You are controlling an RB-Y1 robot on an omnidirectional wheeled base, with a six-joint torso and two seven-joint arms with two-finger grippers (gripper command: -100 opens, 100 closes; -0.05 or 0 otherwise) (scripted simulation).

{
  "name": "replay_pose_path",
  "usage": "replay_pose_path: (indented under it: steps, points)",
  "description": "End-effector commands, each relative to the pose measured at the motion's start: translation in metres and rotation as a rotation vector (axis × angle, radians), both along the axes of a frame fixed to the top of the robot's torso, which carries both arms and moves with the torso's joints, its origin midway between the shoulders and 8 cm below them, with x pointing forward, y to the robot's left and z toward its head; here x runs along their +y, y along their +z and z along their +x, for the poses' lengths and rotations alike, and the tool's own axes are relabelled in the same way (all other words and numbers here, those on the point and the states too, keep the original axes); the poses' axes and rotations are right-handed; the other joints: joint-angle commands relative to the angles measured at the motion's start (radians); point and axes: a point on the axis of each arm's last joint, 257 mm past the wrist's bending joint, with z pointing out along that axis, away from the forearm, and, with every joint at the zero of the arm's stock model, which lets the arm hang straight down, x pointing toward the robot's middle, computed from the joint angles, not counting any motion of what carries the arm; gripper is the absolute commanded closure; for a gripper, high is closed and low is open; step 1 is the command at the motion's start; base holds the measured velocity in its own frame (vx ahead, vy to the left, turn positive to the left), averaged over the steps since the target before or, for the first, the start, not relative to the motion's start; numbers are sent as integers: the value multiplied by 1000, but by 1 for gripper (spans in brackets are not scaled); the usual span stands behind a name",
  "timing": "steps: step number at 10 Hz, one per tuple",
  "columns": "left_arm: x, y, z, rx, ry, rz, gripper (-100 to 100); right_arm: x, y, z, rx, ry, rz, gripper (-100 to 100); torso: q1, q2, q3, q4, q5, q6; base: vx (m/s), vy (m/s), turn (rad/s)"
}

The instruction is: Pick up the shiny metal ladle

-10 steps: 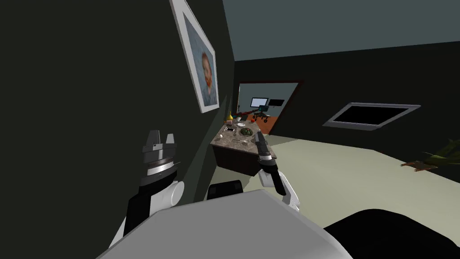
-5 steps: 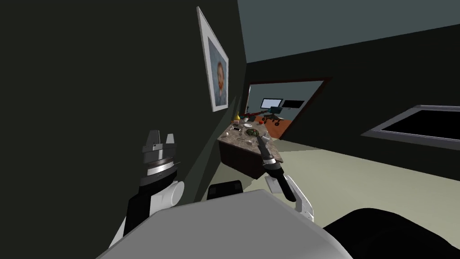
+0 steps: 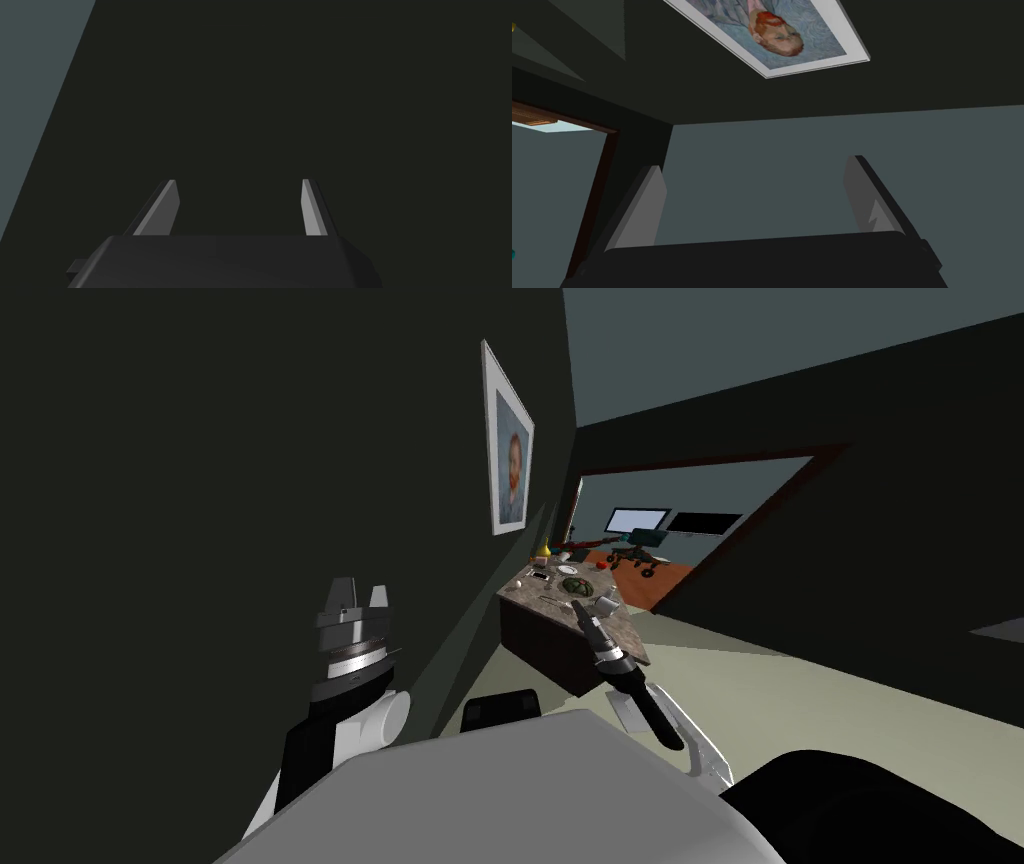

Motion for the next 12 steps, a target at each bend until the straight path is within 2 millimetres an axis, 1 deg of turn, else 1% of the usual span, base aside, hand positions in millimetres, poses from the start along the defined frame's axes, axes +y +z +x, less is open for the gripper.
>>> replay_pose_path:
  steps: [1, 2, 3, 4, 5, 6, 7, 8, 9, 10, 11, 12]
  points:
    - [0, 0, 0, 0, 0, 0, 0, -2, -7, 1, 20, 9, -36, -100, 0, 0, 0, 0, 0, 0, -54, -36, 176]
    - [0, 0, 0, 0, 0, 0, 0, -10, -20, -2, 54, 4, -73, -100, 0, -1, -1, 0, 0, 1, -58, -39, 340]
    - [0, 0, 0, 0, 0, 0, 0, -9, -21, -2, 58, 16, -89, -100, -1, -1, -1, 0, 0, 0, -51, -37, 186]
    - [0, 0, 0, 0, 0, 0, 0, -17, -34, -4, 94, 11, -124, -100, -1, -2, -1, 0, 0, 1, -53, -43, 376]
    - [0, 0, 0, 0, 0, 0, 0, -16, -34, -4, 98, 25, -142, -100, -1, -2, -1, 0, 0, 0, -51, -39, 205]
    - [0, 0, 0, 0, 0, 0, 0, -26, -47, -7, 136, 22, -176, -100, -1, -2, -1, 0, 0, 1, -62, -48, 312]
    - [0, 0, 0, 0, 0, 0, 0, -24, -47, -6, 140, 35, -195, -100, -2, -2, -1, 0, 0, 0, -51, -44, 229]
    - [0, 0, 0, 0, 0, 0, 0, -35, -60, -9, 177, 30, -223, -100, -2, -2, -1, 0, 0, 1, -60, -39, 382]
    - [0, 0, 0, 0, 0, 0, 0, -33, -60, -9, 182, 48, -247, -100, -2, -2, -1, 0, 0, 0, -49, -45, 197]
    - [0, 0, 0, 0, 0, 0, 0, -45, -73, -12, 220, 42, -272, -100, -2, -3, -2, 0, -1, 1, -58, -50, 360]
    - [0, 0, 0, 0, 0, 0, 0, -43, -72, -11, 225, 60, -297, -100, -2, -3, -1, -1, -1, 0, -53, -42, 188]
    - [0, 0, 0, 0, 0, 0, 0, -55, -85, -14, 263, 53, -317, -100, -2, -3, -2, -1, -1, 1, -57, -43, 337]
